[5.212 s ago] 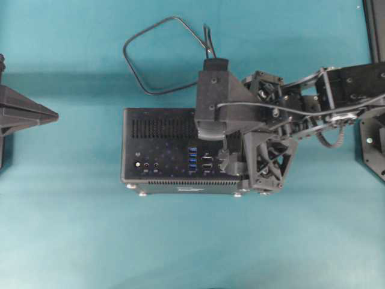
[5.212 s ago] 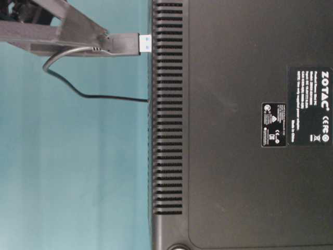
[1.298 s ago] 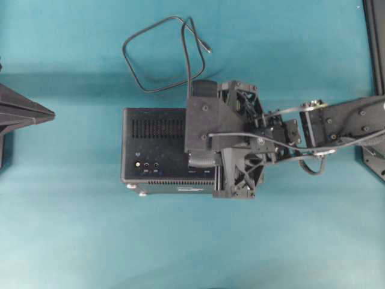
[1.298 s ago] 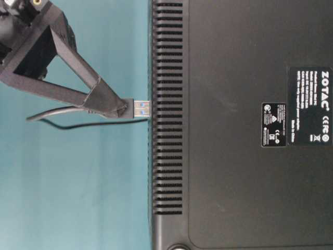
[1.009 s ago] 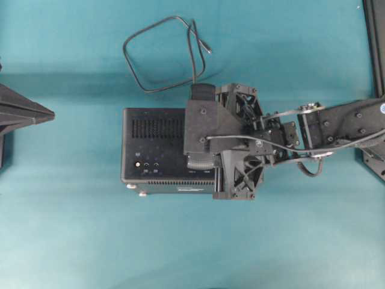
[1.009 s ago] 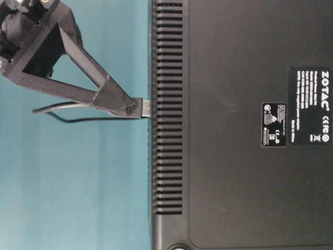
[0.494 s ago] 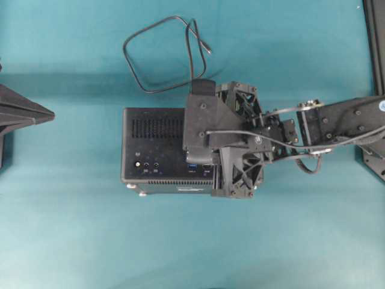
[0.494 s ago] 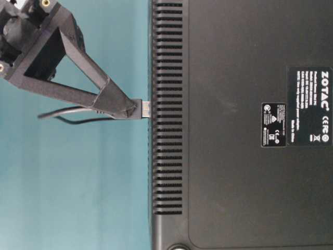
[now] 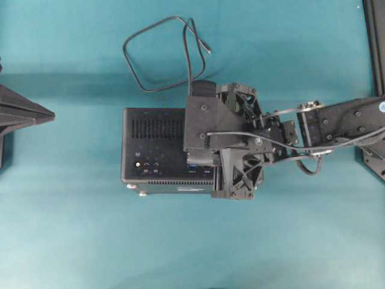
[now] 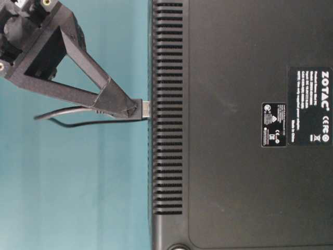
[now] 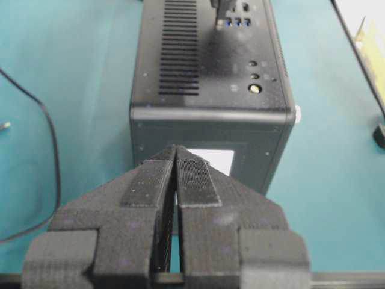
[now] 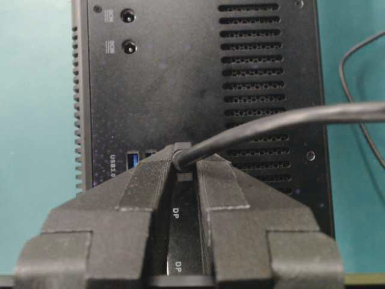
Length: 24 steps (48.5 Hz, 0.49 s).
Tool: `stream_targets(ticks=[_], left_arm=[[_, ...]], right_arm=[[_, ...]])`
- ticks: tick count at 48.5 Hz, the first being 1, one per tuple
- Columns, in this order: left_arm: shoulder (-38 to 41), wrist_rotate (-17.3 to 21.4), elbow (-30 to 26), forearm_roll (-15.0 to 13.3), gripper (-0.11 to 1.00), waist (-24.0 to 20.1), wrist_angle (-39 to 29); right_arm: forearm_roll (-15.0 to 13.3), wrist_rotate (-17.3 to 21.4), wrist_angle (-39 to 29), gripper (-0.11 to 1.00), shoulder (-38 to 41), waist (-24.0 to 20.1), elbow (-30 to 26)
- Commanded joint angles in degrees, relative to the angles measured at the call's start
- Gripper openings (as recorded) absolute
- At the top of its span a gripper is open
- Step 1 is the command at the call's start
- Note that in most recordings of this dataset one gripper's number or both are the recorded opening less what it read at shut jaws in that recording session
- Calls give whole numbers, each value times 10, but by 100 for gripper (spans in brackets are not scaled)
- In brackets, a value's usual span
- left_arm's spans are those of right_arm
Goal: Insert the USB into the PC box with both arms.
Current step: 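Close the right gripper on the silver USB plug body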
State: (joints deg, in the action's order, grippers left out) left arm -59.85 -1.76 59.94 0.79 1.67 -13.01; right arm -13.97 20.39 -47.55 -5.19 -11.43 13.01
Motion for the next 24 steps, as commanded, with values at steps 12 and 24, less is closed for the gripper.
stream_targets(ticks=[12,24], left_arm=[[2,-1,-10,2,0,-1,8],[2,-1,-8,1,0,-2,8]], right_arm=[[-14,1,-4,14,-6,20,-7],[-4,5,-4,14,-3,1,-8]])
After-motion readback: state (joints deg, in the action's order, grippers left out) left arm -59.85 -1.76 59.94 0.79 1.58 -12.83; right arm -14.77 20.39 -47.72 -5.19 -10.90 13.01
